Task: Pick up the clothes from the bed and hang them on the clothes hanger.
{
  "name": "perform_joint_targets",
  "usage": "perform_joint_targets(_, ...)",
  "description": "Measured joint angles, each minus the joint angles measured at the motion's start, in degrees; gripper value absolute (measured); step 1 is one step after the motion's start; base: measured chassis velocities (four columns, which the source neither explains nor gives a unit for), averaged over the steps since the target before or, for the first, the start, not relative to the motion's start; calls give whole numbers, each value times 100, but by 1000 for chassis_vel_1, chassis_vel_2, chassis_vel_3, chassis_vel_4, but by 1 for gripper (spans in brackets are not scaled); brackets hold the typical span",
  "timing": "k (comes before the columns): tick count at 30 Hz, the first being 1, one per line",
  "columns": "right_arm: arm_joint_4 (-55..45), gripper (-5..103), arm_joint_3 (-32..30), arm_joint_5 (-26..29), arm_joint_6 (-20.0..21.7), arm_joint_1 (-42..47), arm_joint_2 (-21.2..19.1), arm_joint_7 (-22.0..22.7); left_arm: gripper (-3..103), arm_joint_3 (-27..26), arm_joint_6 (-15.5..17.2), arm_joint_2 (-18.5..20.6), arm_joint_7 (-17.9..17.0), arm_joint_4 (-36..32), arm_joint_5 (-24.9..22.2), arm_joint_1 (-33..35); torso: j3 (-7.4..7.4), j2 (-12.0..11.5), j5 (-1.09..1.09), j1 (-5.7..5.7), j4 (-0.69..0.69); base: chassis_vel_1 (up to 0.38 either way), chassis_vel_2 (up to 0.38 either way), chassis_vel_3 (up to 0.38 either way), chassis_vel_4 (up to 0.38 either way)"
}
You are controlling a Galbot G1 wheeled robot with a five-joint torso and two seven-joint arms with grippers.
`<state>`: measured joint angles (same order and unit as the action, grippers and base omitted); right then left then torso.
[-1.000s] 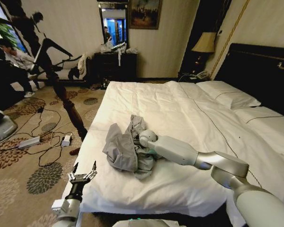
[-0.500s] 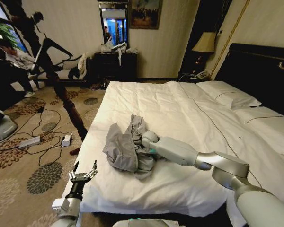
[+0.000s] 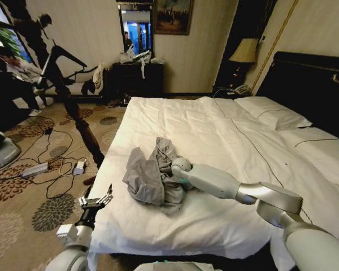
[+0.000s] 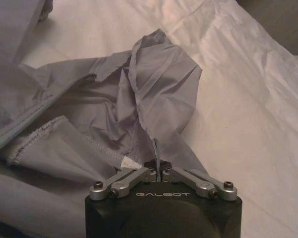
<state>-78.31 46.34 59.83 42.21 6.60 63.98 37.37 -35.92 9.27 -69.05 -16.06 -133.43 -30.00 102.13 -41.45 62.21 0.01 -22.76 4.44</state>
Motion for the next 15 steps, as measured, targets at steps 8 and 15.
perform_joint_targets(8, -61, 0, -11, -48, -2, 74, -11, 191, 97, 296, 957, 903, -879, 30, -1022, -1358, 0, 0, 0, 0, 4, 0, 0, 0, 0)
perform_joint_targets(15, -6, 0, -50, -103, -4, 76, 92, 216, 97, 1173, 1538, 1775, -1270, 1203, -2494, -3144, 0, -1, -4, 0, 2, 0, 0, 0, 0)
